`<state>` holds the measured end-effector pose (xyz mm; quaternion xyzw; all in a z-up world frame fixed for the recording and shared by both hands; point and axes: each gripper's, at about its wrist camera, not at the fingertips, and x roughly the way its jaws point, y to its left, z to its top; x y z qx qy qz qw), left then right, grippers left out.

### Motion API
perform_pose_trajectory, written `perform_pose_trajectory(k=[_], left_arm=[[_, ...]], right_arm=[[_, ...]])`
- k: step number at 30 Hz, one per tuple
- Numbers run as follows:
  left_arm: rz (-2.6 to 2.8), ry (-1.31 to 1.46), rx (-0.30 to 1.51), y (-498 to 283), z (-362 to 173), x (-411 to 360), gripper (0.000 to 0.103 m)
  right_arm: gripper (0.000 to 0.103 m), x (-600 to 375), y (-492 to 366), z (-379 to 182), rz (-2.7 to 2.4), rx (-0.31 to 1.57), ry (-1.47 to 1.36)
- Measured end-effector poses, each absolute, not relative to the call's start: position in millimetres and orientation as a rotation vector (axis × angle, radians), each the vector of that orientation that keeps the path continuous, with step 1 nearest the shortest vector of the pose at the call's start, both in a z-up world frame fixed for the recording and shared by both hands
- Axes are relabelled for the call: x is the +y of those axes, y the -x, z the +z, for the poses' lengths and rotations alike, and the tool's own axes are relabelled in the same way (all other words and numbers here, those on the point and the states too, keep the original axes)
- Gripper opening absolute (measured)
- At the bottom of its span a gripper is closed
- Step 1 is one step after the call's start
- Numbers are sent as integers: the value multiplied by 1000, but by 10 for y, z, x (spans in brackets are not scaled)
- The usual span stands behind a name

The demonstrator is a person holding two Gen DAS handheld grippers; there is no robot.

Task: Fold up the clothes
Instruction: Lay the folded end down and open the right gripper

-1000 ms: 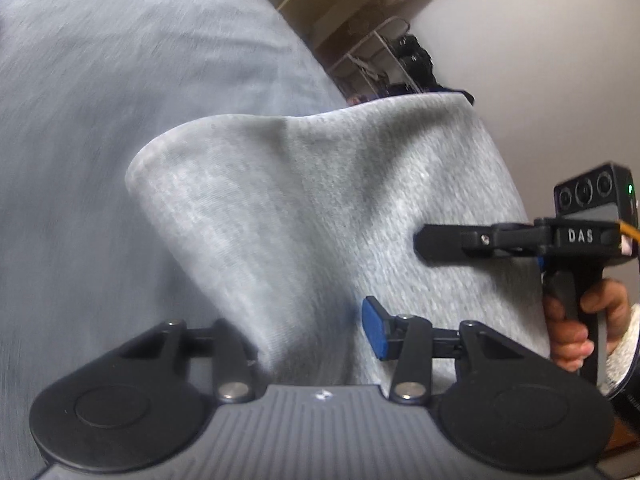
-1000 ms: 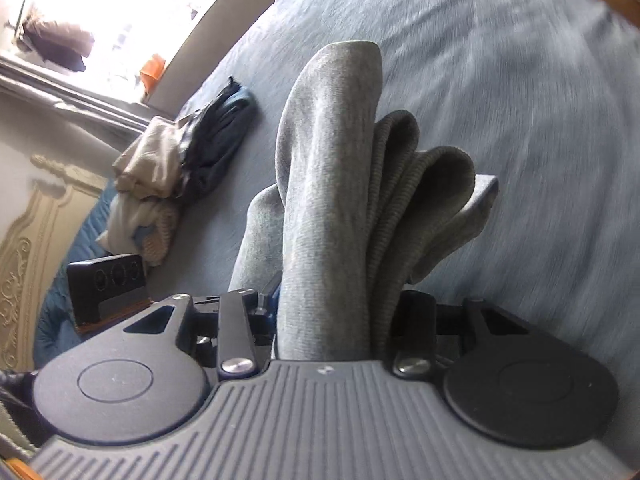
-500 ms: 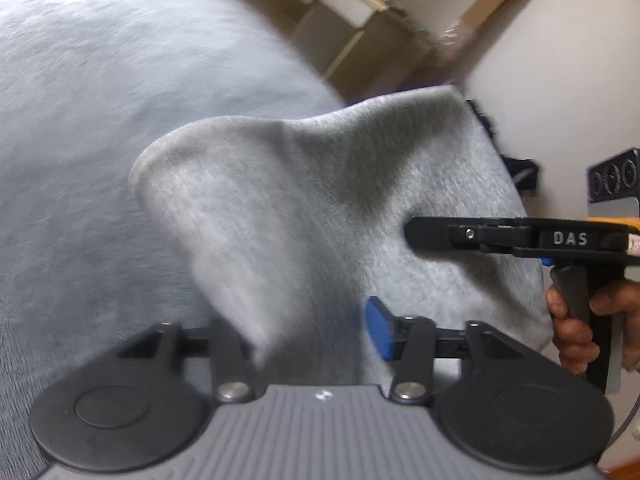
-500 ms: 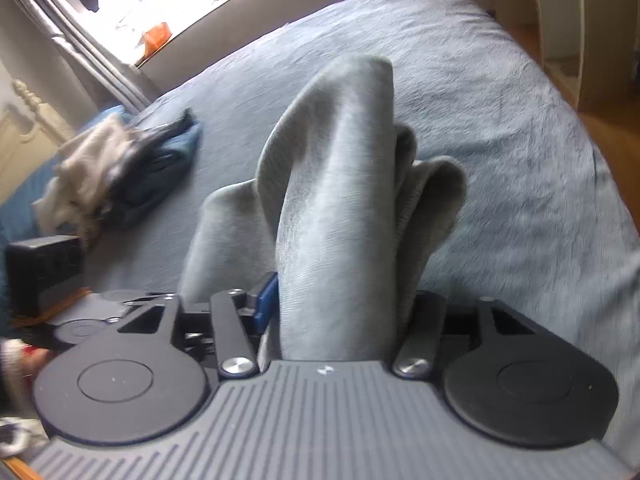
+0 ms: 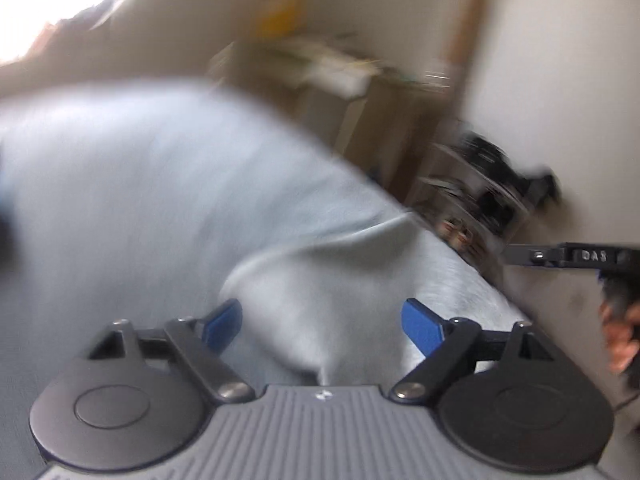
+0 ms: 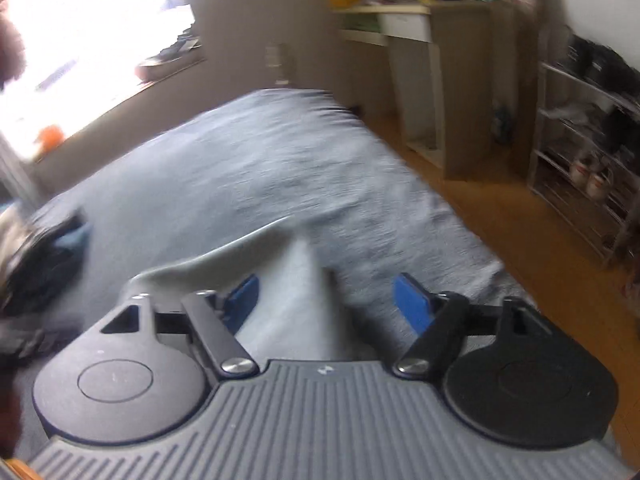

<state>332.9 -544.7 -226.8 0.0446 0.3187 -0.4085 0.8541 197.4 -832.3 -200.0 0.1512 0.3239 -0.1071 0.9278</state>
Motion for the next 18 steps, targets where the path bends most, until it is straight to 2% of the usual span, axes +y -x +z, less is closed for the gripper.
perform_pose_trajectory(k=[2, 5, 7, 9, 14, 18], left_arm=[[-950, -153, 709, -3334, -2320, -5604, 94], [-928, -117, 914, -3530, -2666, -5718, 94], [-864, -87, 1003, -3673, -2901, -5661, 96], [-848, 19, 1063, -3811, -2979, -5536, 96], [-835, 94, 1014, -3925, -2653, -5250, 95], [-806, 175, 908, -4072, -2382, -5099, 95]], right_arm=[[56, -8070, -1864, -2068, -181, 693, -230], [53, -7749, -1816, -2370, -170, 791, -120], [54, -7678, -1844, -2625, -211, 856, -99], [54, -7704, -1848, -2687, -240, 833, -130], [54, -7595, -1717, -2264, -237, 736, -107], [53, -7128, -1679, -2064, -79, 686, -22]])
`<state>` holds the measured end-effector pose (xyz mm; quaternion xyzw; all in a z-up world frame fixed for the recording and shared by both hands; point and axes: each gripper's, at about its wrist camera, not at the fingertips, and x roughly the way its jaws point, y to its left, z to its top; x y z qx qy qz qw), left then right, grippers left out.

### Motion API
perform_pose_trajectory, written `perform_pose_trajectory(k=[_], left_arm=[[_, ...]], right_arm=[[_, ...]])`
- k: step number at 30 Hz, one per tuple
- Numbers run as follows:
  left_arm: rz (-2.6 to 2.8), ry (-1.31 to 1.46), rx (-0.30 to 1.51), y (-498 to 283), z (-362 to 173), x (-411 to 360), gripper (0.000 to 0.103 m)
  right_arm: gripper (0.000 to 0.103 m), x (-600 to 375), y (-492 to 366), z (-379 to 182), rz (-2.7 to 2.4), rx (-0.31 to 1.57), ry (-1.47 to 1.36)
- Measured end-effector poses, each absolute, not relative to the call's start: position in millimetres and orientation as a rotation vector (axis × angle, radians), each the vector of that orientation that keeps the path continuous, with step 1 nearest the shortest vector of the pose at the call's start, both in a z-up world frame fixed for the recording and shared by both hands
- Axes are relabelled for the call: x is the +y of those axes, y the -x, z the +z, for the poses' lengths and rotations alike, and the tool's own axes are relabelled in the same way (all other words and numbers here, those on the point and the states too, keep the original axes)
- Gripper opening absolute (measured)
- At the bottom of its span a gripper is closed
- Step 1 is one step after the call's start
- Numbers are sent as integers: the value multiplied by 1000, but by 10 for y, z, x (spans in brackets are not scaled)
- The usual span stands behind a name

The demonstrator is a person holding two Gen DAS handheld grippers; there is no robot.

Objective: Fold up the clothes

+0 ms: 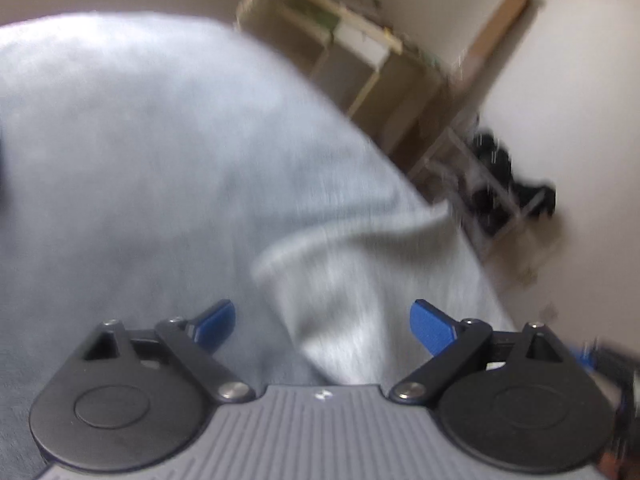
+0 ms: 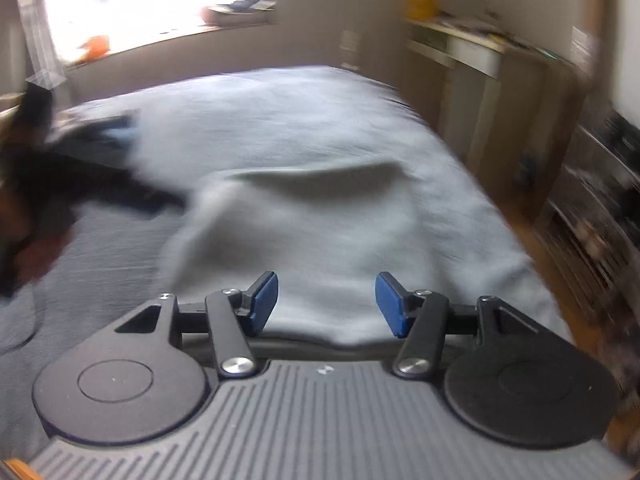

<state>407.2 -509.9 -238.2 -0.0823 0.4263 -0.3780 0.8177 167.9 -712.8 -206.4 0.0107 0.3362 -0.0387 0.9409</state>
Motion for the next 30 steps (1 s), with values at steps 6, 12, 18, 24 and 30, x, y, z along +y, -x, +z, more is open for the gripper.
perform_pose_trajectory(k=[6, 12, 18, 24, 30], left_arm=[[-728, -20, 891, -4128, -2597, -5543, 93], [-635, 24, 956, -4177, -2785, -5527, 97], [-581, 57, 901, -4178, -2589, -5458, 96], [-609, 110, 882, -4027, -2225, -5145, 96], [-693, 82, 781, -3427, -1674, -4586, 101]], right_arm=[[40, -6335, -1832, -2478, 83, 791, 154], [36, -6393, -1859, -2423, 67, 801, 100], [37, -7172, -1859, -2053, -173, 701, -91], [39, -7725, -1828, -2281, -255, 791, -482], [52, -7430, -1329, -1802, -322, 696, -595]])
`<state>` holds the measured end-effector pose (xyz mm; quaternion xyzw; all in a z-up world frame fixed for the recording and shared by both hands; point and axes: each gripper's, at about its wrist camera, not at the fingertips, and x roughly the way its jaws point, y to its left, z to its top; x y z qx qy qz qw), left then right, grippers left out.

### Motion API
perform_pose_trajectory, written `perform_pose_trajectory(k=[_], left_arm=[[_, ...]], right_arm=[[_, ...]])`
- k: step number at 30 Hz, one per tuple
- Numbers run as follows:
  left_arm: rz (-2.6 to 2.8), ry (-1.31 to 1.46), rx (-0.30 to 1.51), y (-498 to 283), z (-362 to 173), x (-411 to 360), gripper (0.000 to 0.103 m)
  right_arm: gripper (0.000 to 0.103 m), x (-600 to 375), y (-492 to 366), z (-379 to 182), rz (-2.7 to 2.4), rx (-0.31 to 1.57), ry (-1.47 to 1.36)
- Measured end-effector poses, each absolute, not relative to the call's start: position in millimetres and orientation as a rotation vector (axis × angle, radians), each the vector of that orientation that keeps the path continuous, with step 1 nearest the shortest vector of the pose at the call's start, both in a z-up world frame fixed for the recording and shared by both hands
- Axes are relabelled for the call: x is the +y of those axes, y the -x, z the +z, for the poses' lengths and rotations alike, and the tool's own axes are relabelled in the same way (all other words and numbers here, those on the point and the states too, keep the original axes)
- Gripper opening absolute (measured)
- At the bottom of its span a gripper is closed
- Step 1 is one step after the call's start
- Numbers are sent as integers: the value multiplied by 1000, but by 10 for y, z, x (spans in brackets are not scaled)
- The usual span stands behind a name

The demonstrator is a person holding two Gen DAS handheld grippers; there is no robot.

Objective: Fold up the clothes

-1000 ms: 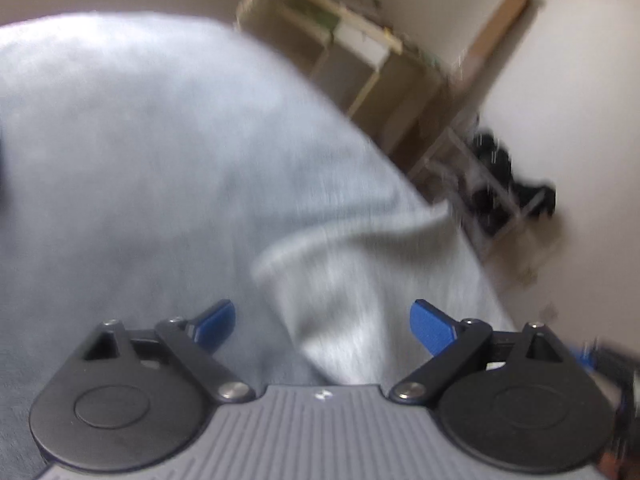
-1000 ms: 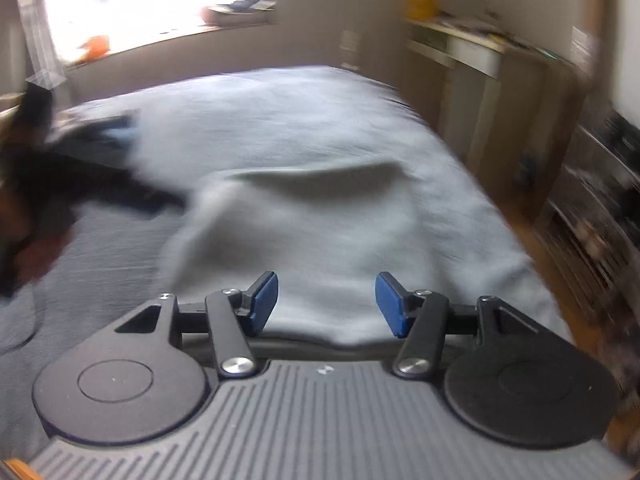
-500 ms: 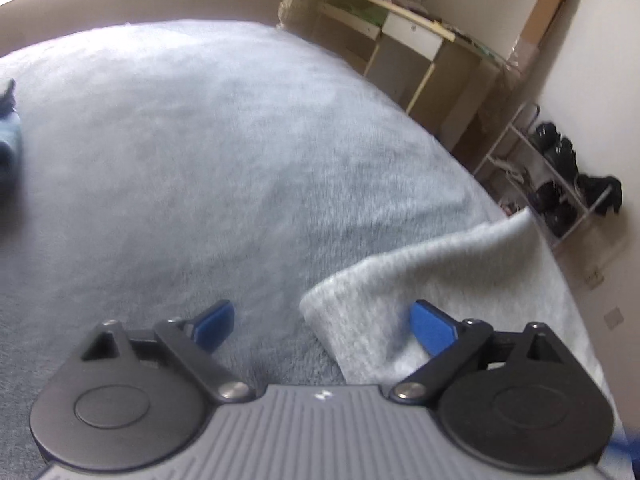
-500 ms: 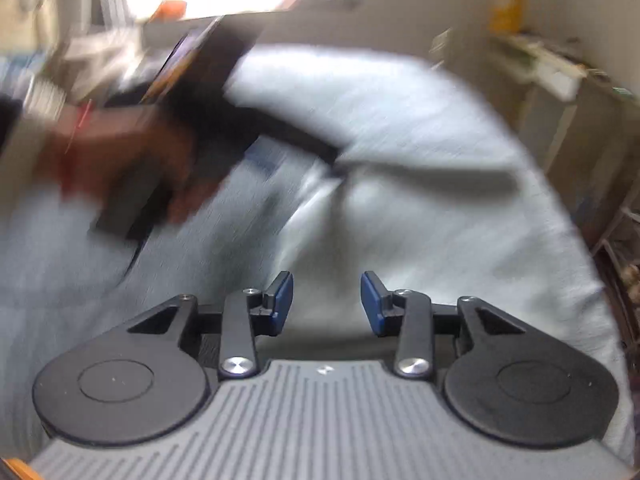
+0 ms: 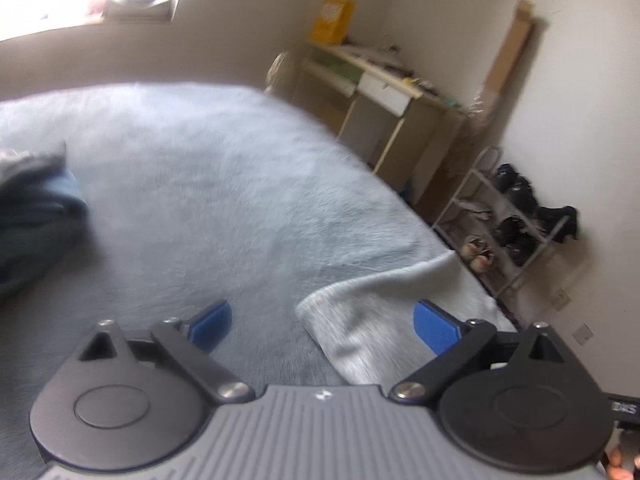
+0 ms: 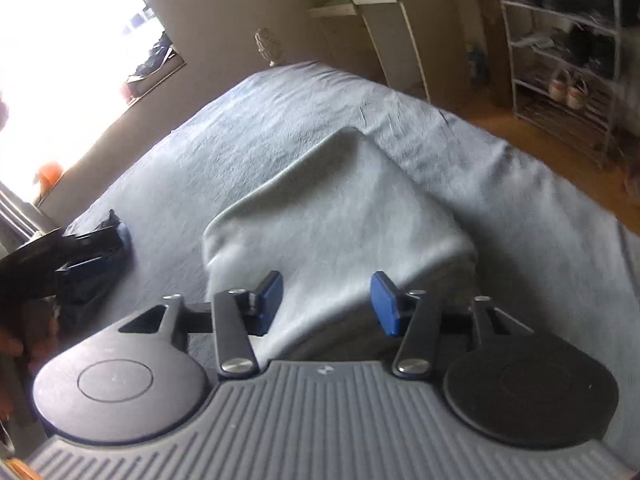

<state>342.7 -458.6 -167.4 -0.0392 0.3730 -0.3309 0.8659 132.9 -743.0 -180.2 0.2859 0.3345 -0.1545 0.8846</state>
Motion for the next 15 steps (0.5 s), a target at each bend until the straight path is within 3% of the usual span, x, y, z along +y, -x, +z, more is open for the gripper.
perform_pose_trajectory(k=[10, 15], left_arm=[[-680, 84, 788, -2517, -1362, -3874, 101], [-695, 47, 784, -2016, -1259, -3589, 101]], right_arm=[[78, -6343, -718, -1719, -487, 849, -485], [82, -5868, -442, -1584, -580, 860, -467]])
